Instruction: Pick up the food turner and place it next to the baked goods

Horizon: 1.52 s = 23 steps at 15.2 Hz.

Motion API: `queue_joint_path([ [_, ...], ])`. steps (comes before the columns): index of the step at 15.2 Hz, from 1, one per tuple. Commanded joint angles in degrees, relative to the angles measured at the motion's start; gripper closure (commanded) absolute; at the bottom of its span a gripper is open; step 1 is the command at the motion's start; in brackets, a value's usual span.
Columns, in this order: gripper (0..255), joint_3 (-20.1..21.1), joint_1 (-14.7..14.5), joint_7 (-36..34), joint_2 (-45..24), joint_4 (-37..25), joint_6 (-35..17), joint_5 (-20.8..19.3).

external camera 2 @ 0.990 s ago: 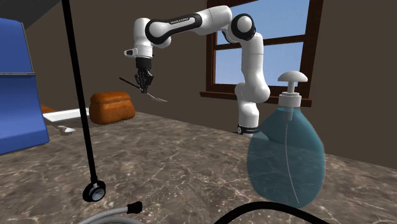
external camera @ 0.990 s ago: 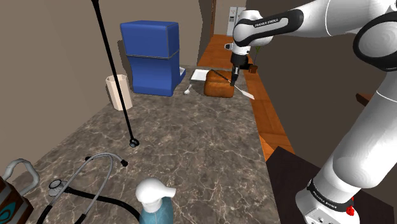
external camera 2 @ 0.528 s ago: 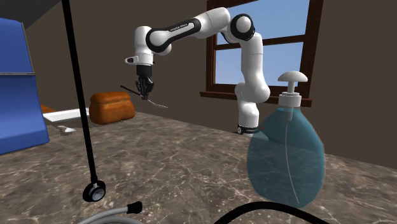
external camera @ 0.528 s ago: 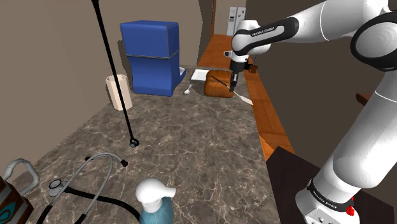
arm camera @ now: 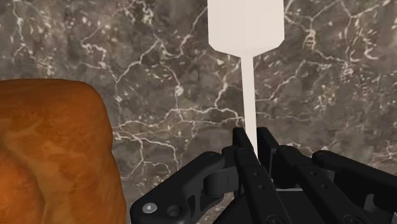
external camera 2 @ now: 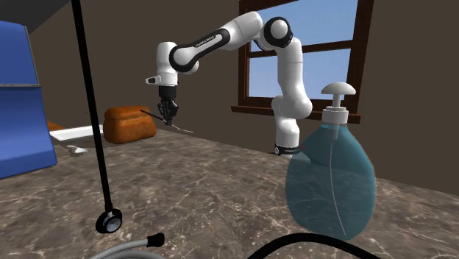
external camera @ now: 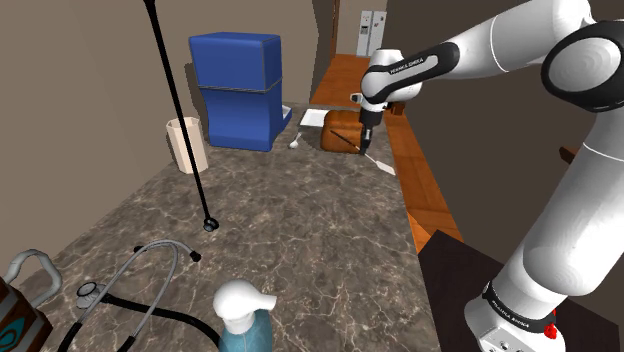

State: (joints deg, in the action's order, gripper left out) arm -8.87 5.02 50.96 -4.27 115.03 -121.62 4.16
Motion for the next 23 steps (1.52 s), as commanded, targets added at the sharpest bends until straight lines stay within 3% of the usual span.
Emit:
queue_joint_path([
  [1,255,0.03,-0.01,0.13,-0.56,0.81,-1.39,0.16],
  [13,255,0.24,0.11,1.34,-4.88,5.06,-9.86,1.50],
  [20,255,0.24,0.11,1.34,-4.88,5.05,-9.85,1.50],
  [21,0,0.24,0.11,1.34,-4.88,5.05,-9.85,1.50],
  [23,0,0.24,0.11,1.34,-4.88,5.05,-9.85,1.50],
])
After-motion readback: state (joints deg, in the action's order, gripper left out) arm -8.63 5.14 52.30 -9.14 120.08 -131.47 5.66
